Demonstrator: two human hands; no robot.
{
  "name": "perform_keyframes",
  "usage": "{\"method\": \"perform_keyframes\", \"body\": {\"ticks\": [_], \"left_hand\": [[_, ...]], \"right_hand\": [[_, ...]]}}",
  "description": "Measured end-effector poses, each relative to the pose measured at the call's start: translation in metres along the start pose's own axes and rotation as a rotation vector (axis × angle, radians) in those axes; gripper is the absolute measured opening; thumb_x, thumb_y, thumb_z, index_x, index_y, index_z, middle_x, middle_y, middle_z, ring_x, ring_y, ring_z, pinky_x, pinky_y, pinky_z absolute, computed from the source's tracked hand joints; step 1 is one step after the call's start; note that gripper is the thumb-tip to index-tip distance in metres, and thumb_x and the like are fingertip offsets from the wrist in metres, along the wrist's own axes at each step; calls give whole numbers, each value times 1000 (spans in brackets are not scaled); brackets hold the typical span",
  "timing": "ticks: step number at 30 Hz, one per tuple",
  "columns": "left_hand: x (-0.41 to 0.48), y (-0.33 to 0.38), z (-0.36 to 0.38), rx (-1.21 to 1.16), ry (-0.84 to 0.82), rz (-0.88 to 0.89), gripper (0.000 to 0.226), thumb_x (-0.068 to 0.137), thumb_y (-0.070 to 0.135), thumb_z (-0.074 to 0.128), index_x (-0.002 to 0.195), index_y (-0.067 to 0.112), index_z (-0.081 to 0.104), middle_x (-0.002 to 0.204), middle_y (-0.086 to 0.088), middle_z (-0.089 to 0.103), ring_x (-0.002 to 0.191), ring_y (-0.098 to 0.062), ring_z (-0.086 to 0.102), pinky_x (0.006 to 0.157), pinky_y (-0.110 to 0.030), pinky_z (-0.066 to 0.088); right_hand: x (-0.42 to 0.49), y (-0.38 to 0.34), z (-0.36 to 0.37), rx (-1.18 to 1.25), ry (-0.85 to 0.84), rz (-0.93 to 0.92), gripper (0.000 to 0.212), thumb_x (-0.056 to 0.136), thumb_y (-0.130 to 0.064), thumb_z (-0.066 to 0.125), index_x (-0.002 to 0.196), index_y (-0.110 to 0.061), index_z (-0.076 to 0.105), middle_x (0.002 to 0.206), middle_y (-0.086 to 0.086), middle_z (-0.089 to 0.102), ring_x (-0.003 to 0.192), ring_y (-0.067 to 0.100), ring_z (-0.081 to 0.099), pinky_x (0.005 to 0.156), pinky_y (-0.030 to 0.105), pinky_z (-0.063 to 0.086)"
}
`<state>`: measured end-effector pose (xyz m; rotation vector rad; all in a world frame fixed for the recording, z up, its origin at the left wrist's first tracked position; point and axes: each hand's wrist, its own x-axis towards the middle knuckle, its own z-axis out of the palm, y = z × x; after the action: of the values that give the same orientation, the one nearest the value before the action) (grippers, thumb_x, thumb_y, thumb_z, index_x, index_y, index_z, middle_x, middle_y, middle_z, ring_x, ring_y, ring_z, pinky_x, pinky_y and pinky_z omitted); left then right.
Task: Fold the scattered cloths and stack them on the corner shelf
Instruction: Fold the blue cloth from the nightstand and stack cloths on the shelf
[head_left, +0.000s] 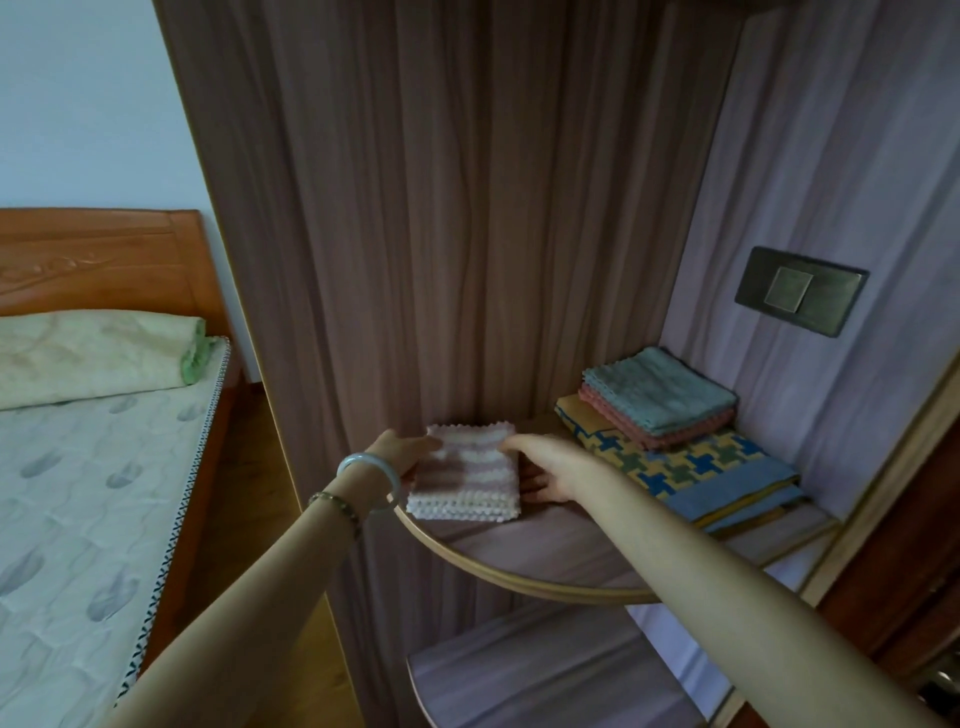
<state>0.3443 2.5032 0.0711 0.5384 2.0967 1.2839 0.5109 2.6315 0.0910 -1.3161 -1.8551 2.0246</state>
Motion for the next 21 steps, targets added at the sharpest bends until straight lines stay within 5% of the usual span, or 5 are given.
{"method": "perform_keyframes", "body": {"ticks": [5,9,12,17,21], "left_hand": [[-6,16,15,-89,-25,-59,25,73,20,78,77,1,62,64,-12,53,56,-24,50,53,-28,43],[-7,34,38,-215,-109,176,8,83,16,68,90,11,66,92,-19,64,77,-28,60,76,-42,52],[-9,61,68,-200,-286,303,20,89,22,64,109,18,61,114,-16,67,96,-26,65,93,-46,51],[-21,112,124,-24,-728,199,45,84,22,68,120,42,51,100,10,66,86,-12,61,61,-27,54],[-18,134,192,-77,-694,199,38,79,1,71,112,8,54,86,-1,62,69,-11,61,51,-23,55]], "right_hand": [[-5,-6,-8,163,-53,58,17,82,-16,65,99,-13,62,89,6,65,82,21,62,68,34,51],[-26,-11,-28,253,-55,-16,7,85,-11,59,90,-16,59,80,5,64,75,20,60,62,33,48],[-40,-13,-59,334,10,-81,8,87,-10,54,85,-17,58,63,3,65,65,18,60,56,29,50],[-63,-1,-135,468,241,-123,5,87,-12,56,83,-15,56,76,6,57,70,20,56,66,35,49],[-86,30,-188,647,378,-134,6,88,-6,56,85,-11,57,78,8,59,71,21,58,50,33,56]]}}
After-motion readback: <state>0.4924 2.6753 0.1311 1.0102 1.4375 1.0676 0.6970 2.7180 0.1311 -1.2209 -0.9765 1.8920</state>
